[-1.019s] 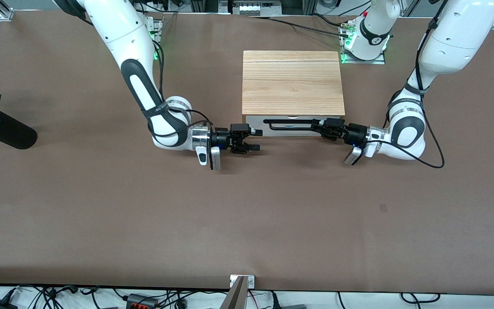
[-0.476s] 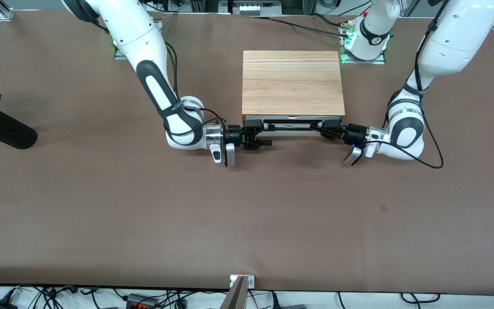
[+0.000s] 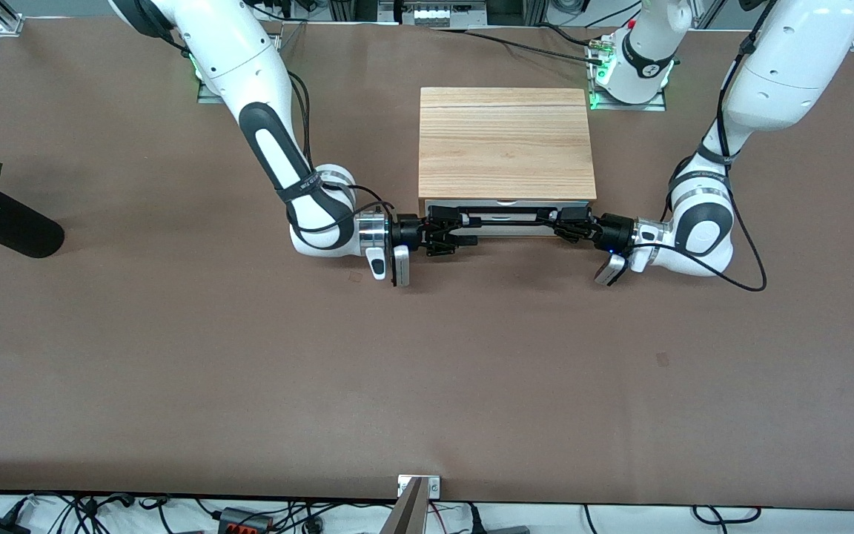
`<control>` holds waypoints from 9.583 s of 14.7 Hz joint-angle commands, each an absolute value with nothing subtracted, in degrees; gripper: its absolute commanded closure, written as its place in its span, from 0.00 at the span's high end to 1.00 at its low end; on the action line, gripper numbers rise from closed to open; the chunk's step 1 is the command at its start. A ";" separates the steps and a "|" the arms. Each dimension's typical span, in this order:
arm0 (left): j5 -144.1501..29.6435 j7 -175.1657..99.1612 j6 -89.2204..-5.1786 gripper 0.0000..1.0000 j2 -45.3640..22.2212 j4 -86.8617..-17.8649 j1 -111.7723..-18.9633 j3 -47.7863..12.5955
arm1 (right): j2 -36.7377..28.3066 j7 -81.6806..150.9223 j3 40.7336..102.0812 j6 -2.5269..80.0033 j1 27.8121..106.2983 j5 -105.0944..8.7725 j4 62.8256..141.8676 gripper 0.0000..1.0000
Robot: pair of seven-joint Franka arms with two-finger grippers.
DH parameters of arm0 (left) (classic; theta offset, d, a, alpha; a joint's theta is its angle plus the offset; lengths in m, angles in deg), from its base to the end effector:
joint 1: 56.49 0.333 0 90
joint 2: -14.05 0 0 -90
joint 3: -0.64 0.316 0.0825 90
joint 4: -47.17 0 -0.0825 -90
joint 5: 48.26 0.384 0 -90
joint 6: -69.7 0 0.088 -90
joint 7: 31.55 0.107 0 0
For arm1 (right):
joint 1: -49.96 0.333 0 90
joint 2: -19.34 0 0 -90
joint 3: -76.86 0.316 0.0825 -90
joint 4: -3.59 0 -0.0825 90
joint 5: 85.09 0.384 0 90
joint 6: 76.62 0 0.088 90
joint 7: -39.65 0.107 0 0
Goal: Pull top drawer with both arms simultaneously
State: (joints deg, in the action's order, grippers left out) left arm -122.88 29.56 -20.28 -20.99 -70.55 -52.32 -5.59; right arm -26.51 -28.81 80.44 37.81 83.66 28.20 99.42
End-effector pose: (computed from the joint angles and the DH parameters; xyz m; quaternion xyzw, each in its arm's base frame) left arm 0.5117 -0.1227 0.1577 0.7237 -0.0831 -0.0958 0.6783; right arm 0.5138 0.4549 0.1645 -0.7224 -0.0986 -0.0509 0.6825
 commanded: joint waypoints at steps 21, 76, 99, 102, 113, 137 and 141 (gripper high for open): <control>-125.08 29.62 -17.14 0.06 -21.99 -70.43 -51.92 -5.95 | -25.05 -21.96 79.76 32.54 83.53 22.13 101.94 0.08; -86.53 -14.85 -17.14 1.00 -28.84 -21.31 -50.60 -4.81 | -26.81 35.31 61.05 44.58 79.40 -2.45 80.76 1.00; -49.67 -29.79 -32.08 1.00 17.29 -55.65 -55.88 -0.94 | -15.48 52.66 29.03 15.67 78.53 -53.63 69.77 1.00; -49.49 -30.23 -30.68 1.00 17.31 -55.66 -55.62 -1.11 | -10.47 52.57 39.64 15.49 71.43 -58.69 70.82 1.00; -47.65 -30.23 -23.90 1.00 13.79 -47.32 -55.44 -1.82 | 3.60 50.63 81.43 10.92 46.00 -86.59 81.72 1.00; -47.47 -29.62 -23.64 1.00 13.52 -47.05 -55.44 -1.82 | 17.48 50.64 81.51 15.48 45.74 -84.04 98.14 1.00; -47.47 -29.53 -23.46 1.00 13.17 -46.96 -55.44 -1.82 | 17.14 50.55 81.51 16.63 45.48 -84.04 97.72 1.00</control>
